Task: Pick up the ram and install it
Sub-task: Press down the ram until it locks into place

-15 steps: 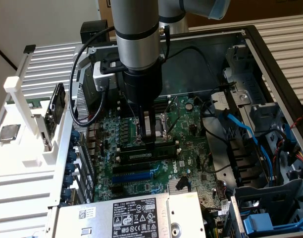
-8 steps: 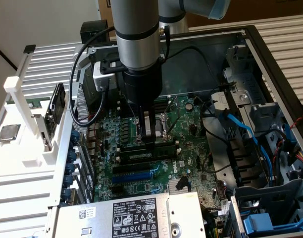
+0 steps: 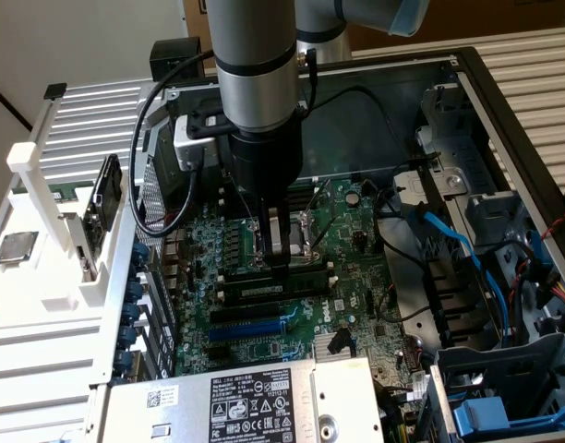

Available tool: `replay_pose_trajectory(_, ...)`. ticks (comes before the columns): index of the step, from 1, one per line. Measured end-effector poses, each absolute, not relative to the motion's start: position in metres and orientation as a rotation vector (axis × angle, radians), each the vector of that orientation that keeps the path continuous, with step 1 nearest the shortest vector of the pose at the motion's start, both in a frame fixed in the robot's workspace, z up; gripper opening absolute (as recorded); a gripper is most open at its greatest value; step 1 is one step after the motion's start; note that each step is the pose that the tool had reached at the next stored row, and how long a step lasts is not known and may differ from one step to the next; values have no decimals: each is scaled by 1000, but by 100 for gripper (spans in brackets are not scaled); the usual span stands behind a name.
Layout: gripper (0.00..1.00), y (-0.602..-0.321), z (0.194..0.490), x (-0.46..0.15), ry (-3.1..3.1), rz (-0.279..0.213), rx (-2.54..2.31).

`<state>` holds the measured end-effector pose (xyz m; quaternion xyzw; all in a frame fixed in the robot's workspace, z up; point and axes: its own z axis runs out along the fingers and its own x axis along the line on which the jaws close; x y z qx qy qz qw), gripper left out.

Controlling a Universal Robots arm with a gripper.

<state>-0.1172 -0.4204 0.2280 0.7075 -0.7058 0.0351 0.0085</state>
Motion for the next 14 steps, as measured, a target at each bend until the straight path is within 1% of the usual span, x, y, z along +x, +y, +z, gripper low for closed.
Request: replay_pose_trajectory(14,10,-421,226,-117,-2205,109,2211)
